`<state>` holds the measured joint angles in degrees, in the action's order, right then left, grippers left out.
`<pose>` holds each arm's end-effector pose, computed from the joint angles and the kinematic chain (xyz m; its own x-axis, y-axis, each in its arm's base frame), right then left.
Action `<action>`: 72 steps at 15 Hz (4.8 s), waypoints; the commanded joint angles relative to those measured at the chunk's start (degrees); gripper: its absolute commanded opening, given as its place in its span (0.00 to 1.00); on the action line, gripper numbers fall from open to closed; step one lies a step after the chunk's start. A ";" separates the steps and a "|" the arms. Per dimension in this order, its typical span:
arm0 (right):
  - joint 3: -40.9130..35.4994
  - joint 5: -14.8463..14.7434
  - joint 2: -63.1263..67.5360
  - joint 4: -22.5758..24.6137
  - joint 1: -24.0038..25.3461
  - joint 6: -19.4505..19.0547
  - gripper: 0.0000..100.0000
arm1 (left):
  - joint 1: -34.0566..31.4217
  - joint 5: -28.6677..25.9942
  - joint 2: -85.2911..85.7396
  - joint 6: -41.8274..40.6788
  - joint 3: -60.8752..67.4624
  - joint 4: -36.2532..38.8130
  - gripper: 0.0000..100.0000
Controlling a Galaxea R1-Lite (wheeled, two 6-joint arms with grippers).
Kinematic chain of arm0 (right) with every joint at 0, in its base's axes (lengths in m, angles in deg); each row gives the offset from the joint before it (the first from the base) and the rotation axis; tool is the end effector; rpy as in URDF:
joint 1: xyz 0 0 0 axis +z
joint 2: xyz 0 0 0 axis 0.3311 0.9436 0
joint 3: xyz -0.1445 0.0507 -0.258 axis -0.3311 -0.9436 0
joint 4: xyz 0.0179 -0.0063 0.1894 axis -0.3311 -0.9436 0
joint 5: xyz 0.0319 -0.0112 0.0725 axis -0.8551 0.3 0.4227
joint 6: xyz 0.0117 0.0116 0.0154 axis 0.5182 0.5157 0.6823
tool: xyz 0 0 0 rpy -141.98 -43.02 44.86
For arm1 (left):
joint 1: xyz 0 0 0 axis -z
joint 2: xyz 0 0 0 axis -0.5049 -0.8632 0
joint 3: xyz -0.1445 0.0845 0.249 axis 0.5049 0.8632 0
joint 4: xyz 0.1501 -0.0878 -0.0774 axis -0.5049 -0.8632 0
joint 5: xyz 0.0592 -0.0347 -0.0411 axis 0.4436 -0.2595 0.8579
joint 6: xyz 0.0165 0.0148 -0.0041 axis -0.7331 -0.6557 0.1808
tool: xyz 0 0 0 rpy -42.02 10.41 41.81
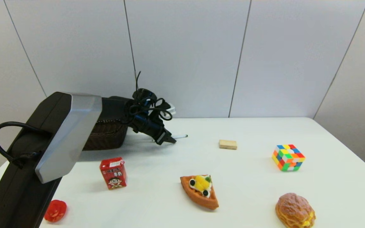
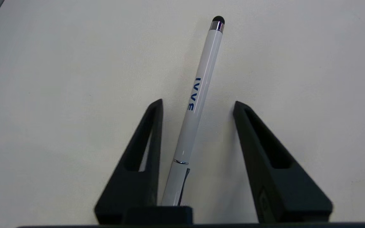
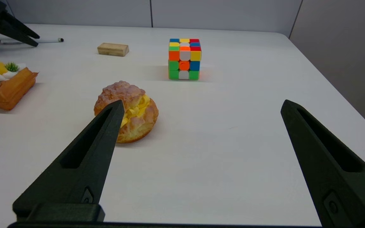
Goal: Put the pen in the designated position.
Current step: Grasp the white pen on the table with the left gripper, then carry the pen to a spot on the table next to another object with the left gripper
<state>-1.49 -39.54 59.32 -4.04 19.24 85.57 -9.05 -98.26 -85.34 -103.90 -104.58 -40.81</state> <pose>-0.0229 0.0006 0.0761 0.9996 0.0267 0.0025 -0.0266 0.9992 -0.0303 0.4479 -0.1862 0.0922 0.3217 -0.6432 -0.6948 0.8967 0.4426 0.0054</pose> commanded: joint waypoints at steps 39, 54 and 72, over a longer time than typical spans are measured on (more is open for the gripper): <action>-0.01 0.05 0.00 0.04 0.01 -0.11 1.00 | 15.11 -0.15 10.20 -5.20 0.08 -4.38 0.00; -0.01 0.05 0.00 0.04 0.01 -0.03 1.00 | 22.06 0.03 4.75 -12.23 -0.09 1.33 0.00; -0.01 0.05 0.00 0.04 0.01 -0.03 1.00 | 22.85 -0.06 -1.05 -11.61 -0.18 10.38 0.00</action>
<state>-1.49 -39.54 59.32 -4.01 19.24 85.55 13.91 -98.15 -86.36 -115.24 -104.66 -30.32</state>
